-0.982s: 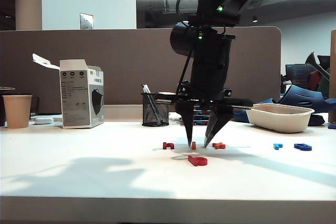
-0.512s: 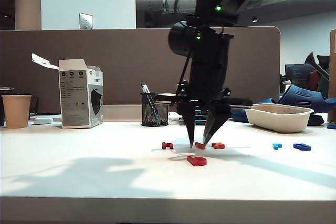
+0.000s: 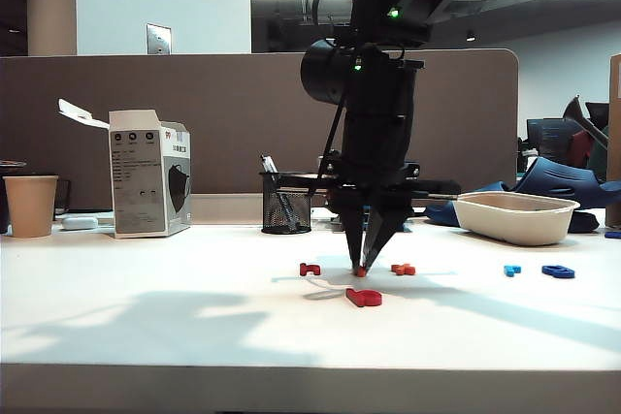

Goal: Select the appropriate letters from the row of letter magnets placed on the table to arrange into the word "big".

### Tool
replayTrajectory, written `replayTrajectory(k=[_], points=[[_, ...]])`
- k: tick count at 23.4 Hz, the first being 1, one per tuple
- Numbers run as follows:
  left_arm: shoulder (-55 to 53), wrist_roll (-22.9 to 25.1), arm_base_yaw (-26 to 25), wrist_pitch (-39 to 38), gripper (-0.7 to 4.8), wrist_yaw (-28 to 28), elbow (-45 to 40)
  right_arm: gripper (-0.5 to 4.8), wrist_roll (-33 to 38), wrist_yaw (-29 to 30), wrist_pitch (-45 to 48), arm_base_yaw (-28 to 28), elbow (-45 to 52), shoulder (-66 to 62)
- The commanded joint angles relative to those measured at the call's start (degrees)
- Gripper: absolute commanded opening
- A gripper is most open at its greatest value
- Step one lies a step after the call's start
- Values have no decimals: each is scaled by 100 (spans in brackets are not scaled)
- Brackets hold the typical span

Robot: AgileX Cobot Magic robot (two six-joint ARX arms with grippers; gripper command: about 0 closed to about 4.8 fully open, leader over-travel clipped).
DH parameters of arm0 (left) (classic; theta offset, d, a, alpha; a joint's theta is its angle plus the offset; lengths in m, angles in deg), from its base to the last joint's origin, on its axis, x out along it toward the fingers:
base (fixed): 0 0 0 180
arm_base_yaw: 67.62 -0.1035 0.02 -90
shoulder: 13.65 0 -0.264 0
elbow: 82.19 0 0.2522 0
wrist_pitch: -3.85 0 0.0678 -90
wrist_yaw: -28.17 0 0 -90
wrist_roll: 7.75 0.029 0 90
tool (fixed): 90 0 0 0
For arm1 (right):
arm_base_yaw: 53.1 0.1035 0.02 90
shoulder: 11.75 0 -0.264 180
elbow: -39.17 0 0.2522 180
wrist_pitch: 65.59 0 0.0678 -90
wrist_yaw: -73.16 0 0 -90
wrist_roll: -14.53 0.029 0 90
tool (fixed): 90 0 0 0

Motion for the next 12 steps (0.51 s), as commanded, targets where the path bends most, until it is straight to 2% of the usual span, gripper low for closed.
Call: replayTrajectory(k=[1, 3, 12], points=[[15, 2, 0, 66, -5, 17, 13, 16, 13, 188, -431, 33, 177, -278], [15, 2, 0, 66, -5, 17, 13, -7, -2, 133, -424, 33, 177, -278], [17, 2, 0, 66, -5, 17, 13, -7, -160, 116, -662, 20, 168, 87]])
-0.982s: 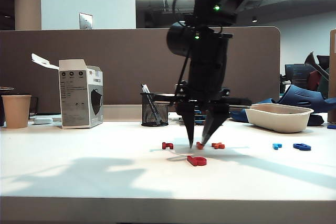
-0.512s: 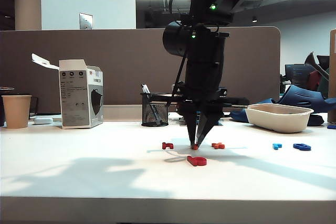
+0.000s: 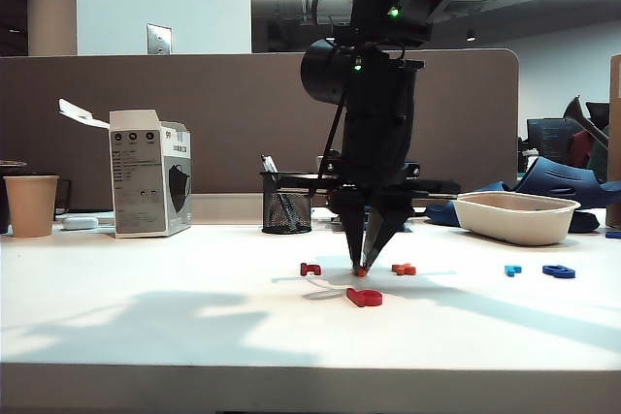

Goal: Select the appropriate letters from the row of letter magnets placed on the table to arrange into the word "big".

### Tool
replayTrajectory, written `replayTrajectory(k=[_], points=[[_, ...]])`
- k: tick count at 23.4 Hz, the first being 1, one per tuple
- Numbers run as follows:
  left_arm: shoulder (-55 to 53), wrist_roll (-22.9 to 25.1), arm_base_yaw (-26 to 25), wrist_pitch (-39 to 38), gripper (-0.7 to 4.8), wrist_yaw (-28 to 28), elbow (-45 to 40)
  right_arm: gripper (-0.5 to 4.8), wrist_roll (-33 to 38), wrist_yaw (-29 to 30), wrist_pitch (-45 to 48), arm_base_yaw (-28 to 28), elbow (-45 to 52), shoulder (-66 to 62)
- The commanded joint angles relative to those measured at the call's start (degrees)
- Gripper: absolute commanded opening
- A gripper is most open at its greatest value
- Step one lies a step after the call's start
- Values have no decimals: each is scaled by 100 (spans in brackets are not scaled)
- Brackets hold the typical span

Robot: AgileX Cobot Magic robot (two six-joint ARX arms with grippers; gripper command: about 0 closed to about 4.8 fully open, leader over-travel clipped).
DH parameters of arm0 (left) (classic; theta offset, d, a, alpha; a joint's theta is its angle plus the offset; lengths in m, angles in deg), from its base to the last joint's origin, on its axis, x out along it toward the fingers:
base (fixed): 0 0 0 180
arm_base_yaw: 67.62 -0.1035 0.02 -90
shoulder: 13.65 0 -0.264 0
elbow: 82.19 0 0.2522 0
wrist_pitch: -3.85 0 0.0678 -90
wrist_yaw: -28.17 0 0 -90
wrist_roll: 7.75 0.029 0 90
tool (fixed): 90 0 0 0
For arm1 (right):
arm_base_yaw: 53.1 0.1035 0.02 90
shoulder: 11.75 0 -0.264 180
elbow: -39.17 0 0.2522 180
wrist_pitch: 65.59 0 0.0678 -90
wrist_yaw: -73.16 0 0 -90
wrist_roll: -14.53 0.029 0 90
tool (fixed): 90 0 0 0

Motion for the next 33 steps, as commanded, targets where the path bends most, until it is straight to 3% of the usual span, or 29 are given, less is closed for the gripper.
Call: replayTrajectory(k=[1, 12, 21, 30, 32, 33], points=[[15, 2, 0, 66, -5, 17, 13, -7, -35, 153, -643, 24, 146, 79], [15, 2, 0, 68, -5, 17, 13, -6, -227, -107, -1429, 37, 166, 686], [15, 2, 0, 68, -5, 17, 13, -6, -227, -39, -1012, 116, 953, 901], [15, 2, 0, 66, -5, 17, 13, -4, -223, -39, -979, 240, 1113, 874], [17, 2, 0, 68, -5, 15, 13, 17, -223, -42, -1064, 238, 1217, 874], [15, 2, 0, 68, -5, 15, 13, 54, -223, -44, -1095, 238, 1252, 874]])
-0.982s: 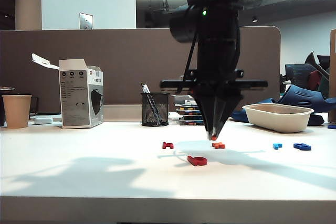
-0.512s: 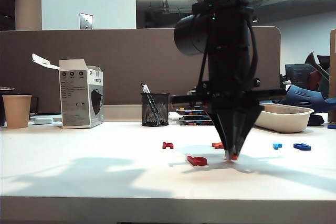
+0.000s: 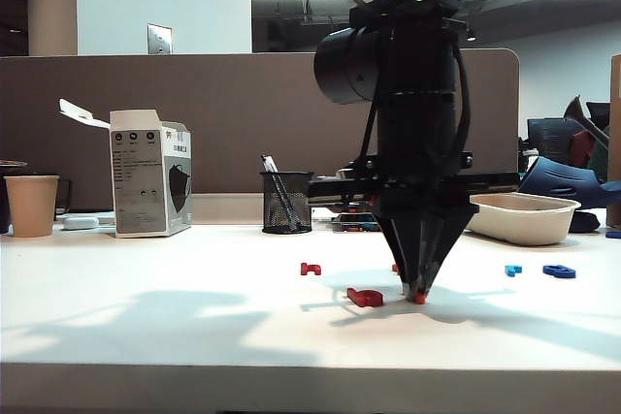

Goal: Select the appropriate letters from the row of letter magnets placed on the table to arrange into the word "big".

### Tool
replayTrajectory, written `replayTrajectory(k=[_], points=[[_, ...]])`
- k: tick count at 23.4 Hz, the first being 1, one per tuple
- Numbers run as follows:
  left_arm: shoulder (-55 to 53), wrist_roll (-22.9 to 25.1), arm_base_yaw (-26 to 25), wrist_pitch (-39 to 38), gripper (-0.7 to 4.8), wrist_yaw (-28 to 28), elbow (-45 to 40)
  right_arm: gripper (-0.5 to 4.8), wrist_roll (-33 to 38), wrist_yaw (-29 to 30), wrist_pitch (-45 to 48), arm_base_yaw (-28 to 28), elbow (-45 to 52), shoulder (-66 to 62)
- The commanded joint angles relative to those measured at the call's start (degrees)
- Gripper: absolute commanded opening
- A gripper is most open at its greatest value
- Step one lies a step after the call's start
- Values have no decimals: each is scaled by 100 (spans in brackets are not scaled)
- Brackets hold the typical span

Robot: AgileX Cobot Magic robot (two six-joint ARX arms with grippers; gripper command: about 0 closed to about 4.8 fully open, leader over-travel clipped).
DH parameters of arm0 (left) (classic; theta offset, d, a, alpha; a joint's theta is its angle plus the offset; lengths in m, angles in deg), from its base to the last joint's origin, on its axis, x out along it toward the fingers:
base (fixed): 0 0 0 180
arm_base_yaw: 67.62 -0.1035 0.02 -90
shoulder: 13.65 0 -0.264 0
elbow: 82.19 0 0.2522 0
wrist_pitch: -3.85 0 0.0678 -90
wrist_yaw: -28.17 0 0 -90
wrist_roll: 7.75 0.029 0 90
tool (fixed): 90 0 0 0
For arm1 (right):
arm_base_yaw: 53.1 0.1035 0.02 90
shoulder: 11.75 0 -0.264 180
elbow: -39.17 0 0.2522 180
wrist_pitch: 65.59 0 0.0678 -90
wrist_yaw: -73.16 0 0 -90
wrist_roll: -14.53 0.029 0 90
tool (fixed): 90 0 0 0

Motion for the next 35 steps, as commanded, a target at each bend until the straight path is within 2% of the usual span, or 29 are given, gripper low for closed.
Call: replayTrajectory(k=[1, 7, 15, 20, 30, 35], points=[[17, 2, 0, 68, -5, 17, 13, 73, -4, 4, -247, 0, 142, -48], [15, 2, 0, 68, -5, 17, 13, 95, -4, 76, -210, 2, 140, -44], [15, 2, 0, 66, -5, 17, 13, 95, -4, 356, -203, 2, 136, 0], [15, 2, 0, 68, -5, 15, 13, 117, -7, 332, -177, -4, 129, 179], [15, 2, 0, 68, -5, 15, 13, 117, -7, 291, -68, -55, 105, 387], [15, 2, 0, 66, -5, 17, 13, 117, -107, 61, -260, -328, -144, 446]])
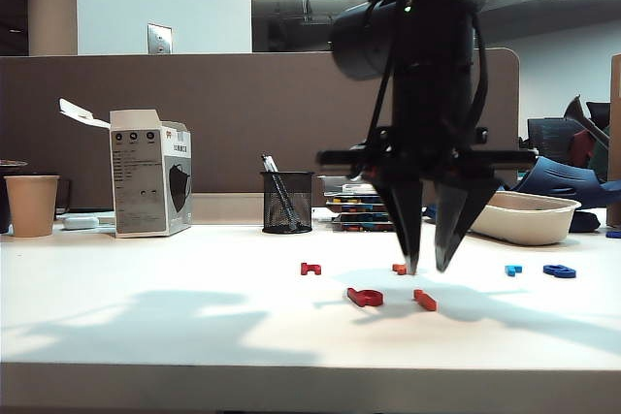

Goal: Select the appropriate letters from the row of letter magnets placed on the table to arrange into the word "big".

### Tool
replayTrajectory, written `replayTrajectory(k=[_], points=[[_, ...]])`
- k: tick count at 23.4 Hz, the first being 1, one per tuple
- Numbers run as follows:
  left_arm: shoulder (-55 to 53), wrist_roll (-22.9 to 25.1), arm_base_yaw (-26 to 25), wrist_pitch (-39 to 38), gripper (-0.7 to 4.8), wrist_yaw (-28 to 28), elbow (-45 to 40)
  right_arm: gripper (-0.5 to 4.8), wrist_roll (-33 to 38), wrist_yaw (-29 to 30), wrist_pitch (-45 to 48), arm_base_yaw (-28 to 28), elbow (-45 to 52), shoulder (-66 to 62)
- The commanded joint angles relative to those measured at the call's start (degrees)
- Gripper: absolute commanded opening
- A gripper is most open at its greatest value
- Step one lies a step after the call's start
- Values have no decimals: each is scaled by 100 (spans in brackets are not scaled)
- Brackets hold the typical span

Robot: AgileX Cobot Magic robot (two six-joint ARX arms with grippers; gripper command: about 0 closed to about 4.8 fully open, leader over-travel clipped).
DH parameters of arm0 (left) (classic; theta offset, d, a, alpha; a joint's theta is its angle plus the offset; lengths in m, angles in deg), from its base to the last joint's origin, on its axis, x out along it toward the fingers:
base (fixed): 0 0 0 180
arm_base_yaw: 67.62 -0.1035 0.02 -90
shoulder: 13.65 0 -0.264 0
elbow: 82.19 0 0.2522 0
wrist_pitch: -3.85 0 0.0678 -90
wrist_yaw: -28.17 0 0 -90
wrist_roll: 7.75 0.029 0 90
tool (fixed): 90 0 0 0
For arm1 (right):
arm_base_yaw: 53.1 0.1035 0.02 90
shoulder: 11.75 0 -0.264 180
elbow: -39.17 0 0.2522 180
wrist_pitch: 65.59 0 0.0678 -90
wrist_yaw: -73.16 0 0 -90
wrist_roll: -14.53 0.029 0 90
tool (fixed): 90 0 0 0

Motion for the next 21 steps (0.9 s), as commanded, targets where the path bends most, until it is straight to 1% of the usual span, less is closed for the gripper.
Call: replayTrajectory(k=[1, 6, 8, 9, 10, 15, 18, 19, 21], points=[[15, 2, 0, 66, -5, 15, 13, 117, -122, -140, -46, -225, -177, 129], [15, 2, 0, 68, -5, 17, 13, 119, -476, -140, -48, -826, -243, 310], [15, 2, 0, 66, -5, 15, 13, 143, -664, -138, -72, -1145, -240, 310], [15, 2, 0, 68, -5, 17, 13, 167, -710, -140, -70, -1294, -243, 310], [15, 2, 0, 68, -5, 15, 13, 172, -761, -140, -61, -1497, -243, 310], [15, 2, 0, 68, -5, 17, 13, 172, -1209, -140, 0, -2114, -240, 297], [15, 2, 0, 68, -5, 17, 13, 179, -1368, -138, 98, -2339, -229, 219], [17, 2, 0, 66, -5, 17, 13, 212, -1464, -92, 173, -2433, -229, 149], [15, 2, 0, 68, -5, 17, 13, 218, -1558, -24, 260, -2470, -229, 59]])
